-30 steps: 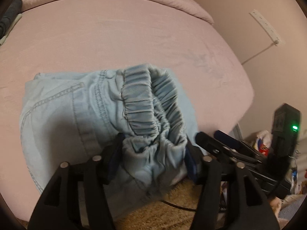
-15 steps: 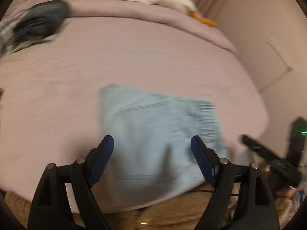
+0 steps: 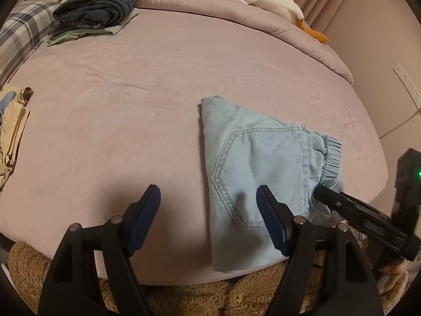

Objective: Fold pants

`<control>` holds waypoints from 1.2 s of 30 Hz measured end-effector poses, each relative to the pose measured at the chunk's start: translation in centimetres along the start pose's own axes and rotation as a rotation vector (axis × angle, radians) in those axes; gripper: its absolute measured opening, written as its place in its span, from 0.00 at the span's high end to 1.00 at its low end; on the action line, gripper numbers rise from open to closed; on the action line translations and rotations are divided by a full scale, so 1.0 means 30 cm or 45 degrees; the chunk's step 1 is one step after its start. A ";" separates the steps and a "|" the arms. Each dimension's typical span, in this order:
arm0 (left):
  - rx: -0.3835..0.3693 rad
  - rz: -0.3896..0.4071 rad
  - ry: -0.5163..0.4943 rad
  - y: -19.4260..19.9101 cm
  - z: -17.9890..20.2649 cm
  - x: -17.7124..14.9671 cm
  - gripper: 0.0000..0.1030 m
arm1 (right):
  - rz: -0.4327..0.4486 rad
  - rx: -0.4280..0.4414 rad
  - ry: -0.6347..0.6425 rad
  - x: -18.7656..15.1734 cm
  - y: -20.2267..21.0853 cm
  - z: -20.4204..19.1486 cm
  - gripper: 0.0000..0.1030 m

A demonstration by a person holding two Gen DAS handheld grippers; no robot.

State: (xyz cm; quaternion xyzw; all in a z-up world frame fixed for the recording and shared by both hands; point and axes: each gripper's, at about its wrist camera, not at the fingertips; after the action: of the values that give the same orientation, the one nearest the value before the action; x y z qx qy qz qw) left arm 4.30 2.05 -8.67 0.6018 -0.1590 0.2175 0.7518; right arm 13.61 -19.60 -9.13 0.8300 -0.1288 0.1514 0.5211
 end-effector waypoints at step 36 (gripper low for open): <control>-0.024 -0.054 0.009 -0.063 -0.020 0.030 0.27 | -0.001 0.138 -0.150 0.062 -0.071 0.141 0.68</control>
State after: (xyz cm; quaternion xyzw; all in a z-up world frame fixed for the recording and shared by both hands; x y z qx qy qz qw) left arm 6.03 2.43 -9.94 0.5972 -0.1456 0.2022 0.7624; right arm 16.62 -22.62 -11.92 0.8645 -0.1505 0.1090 0.4670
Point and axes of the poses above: each gripper's, at about its wrist camera, not at the fingertips, and y roughly against the way its jaws point, z to its right, x to its top, and after that the axes turned 8 degrees about -y, right-handed
